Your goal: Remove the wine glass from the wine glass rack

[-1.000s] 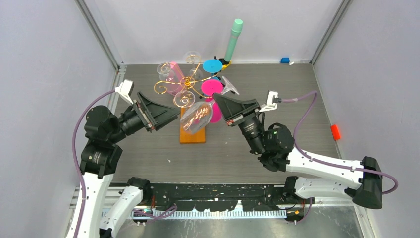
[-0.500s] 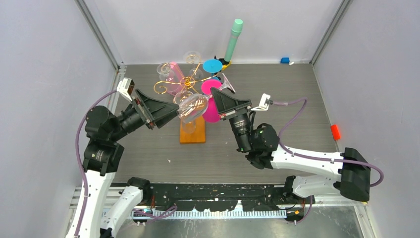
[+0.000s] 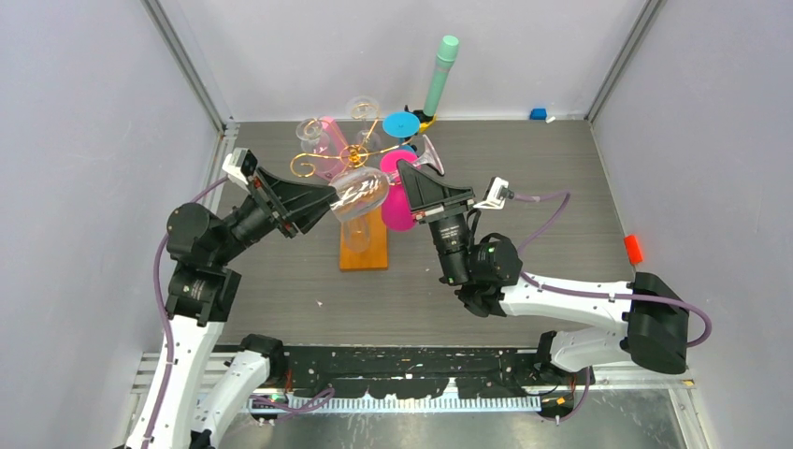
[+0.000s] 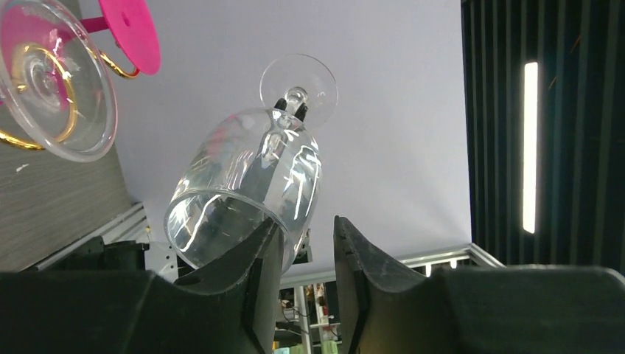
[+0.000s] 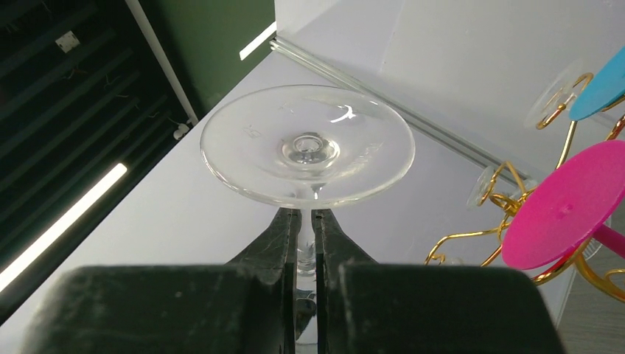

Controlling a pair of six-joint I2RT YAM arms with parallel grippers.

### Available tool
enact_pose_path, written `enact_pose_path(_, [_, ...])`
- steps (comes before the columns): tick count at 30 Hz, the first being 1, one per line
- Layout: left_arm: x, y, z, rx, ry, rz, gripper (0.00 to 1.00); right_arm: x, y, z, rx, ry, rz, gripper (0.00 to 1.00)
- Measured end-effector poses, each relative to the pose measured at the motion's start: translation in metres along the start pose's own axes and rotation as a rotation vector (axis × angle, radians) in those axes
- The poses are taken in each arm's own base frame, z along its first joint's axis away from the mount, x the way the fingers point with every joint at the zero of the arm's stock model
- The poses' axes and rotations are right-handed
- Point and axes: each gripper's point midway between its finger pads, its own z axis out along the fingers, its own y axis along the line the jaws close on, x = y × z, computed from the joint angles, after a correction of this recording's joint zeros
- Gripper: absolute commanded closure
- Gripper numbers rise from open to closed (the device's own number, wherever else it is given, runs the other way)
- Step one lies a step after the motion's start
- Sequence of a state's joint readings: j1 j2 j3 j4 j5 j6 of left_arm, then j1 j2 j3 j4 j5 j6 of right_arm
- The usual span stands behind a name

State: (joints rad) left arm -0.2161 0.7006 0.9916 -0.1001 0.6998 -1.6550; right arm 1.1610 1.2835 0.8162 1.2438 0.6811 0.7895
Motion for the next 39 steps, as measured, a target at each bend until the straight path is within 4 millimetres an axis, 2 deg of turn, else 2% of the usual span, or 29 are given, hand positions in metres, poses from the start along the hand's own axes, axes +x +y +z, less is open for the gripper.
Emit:
enact_pose_path(8, [-0.003,-0.007,0.004,0.023,0.002,-0.018,0.74,-0.002,0.004,0.001,-0.007,-0.007,0.038,0.99])
enact_pose_path(11, [-0.005,-0.008,0.007,0.021,0.002,-0.023,0.84,-0.004,0.005,0.003,-0.008,-0.015,0.04,1.0])
enact_pose_path(13, [-0.006,-0.009,0.008,0.023,0.003,-0.023,0.87,-0.005,0.006,0.003,-0.009,-0.019,0.046,1.0])
enact_pose_path(16, [-0.007,-0.012,0.01,0.025,0.003,-0.021,0.85,-0.006,0.005,0.003,-0.005,-0.023,0.054,1.0])
enact_pose_path(20, [-0.008,-0.015,0.012,0.032,0.008,-0.013,0.75,-0.006,0.006,0.003,-0.006,-0.024,0.078,0.99])
enact_pose_path(23, [-0.007,-0.015,0.012,0.032,0.009,-0.009,0.75,-0.003,0.003,0.003,-0.001,-0.019,0.087,1.0])
enact_pose_path(26, [-0.008,-0.014,0.013,0.029,0.009,-0.007,0.81,0.0,0.001,0.003,0.004,-0.014,0.102,1.0])
enact_pose_path(29, [-0.009,-0.014,0.014,0.028,0.01,0.01,0.97,0.001,0.0,0.004,0.007,-0.013,0.108,1.0])
enact_pose_path(32, [-0.009,-0.018,0.014,0.039,0.01,0.035,1.0,0.002,-0.002,0.004,0.016,-0.008,0.116,0.99])
enact_pose_path(34, [-0.009,-0.021,0.015,0.045,0.011,0.056,1.0,0.002,0.0,0.005,0.014,-0.008,0.124,0.87])
enact_pose_path(36, [-0.009,-0.024,0.015,0.051,0.01,0.083,1.0,0.003,0.002,0.006,0.013,-0.004,0.124,0.61])
enact_pose_path(39, [-0.009,-0.033,0.016,0.067,0.009,0.149,1.0,0.011,0.001,0.004,0.022,0.046,0.077,0.47])
